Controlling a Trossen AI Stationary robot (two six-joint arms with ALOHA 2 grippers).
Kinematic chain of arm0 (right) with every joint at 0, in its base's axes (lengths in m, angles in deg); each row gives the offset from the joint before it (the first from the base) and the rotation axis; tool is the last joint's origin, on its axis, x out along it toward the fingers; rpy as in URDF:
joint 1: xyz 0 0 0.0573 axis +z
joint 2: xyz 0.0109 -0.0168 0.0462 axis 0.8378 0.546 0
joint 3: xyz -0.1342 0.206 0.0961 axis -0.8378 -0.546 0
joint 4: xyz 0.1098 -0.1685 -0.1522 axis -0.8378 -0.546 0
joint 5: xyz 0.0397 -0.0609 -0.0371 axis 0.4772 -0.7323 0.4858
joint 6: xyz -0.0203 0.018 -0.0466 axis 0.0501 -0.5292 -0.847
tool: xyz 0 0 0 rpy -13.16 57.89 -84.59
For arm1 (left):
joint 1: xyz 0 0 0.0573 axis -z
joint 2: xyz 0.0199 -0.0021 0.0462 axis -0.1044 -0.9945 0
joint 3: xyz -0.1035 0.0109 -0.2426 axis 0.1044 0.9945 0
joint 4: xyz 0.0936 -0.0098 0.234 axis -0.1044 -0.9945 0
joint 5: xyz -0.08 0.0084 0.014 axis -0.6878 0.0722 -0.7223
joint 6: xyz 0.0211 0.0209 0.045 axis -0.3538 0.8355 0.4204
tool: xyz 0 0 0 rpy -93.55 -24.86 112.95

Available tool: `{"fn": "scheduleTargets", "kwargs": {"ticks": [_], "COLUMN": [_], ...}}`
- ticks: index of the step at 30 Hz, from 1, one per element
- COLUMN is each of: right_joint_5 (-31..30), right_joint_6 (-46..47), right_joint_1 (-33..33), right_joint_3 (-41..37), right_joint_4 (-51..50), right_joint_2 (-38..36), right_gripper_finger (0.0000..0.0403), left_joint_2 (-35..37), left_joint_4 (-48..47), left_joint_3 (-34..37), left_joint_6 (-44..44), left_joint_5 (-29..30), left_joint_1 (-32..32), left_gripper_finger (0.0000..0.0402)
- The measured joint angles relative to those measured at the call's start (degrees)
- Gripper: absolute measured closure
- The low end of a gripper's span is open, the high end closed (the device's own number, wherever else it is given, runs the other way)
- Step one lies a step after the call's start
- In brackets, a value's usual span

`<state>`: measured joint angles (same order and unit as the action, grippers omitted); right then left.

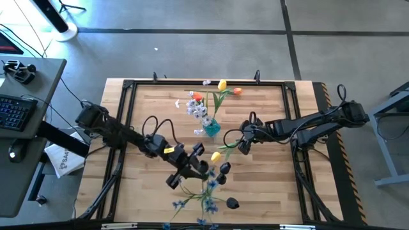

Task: Sort flowers into vase by color
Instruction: Put the black tulip into the transparent vase, then put the yellow tulip into the blue vase

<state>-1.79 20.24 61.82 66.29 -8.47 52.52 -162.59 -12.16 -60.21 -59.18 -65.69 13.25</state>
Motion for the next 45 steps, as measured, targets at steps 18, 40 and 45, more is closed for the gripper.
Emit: {"fn": "scheduleTargets", "kwargs": {"ticks": [18,40,45], "right_joint_5": [0.0,5.5,8.6], "right_joint_6": [-0.7,-7.8,-9.3], "right_joint_1": [0.0,-3.1,-5.1], "right_joint_3": [0.0,-0.1,1.4], "right_joint_4": [0.0,-0.7,-0.8], "right_joint_2": [0.0,8.3,10.3], "right_gripper_finger": [0.0139,0.0124,0.0121], "left_joint_2": [16.3,24.7,22.9], "left_joint_4": [-48.5,-74.3,-74.2], "left_joint_3": [0.0,0.0,0.0], "left_joint_6": [6.7,2.6,2.6], "left_joint_5": [5.7,39.7,39.7], "left_joint_1": [-0.5,7.2,7.2], "left_gripper_finger": [0.0205,0.0204,0.0204]}}
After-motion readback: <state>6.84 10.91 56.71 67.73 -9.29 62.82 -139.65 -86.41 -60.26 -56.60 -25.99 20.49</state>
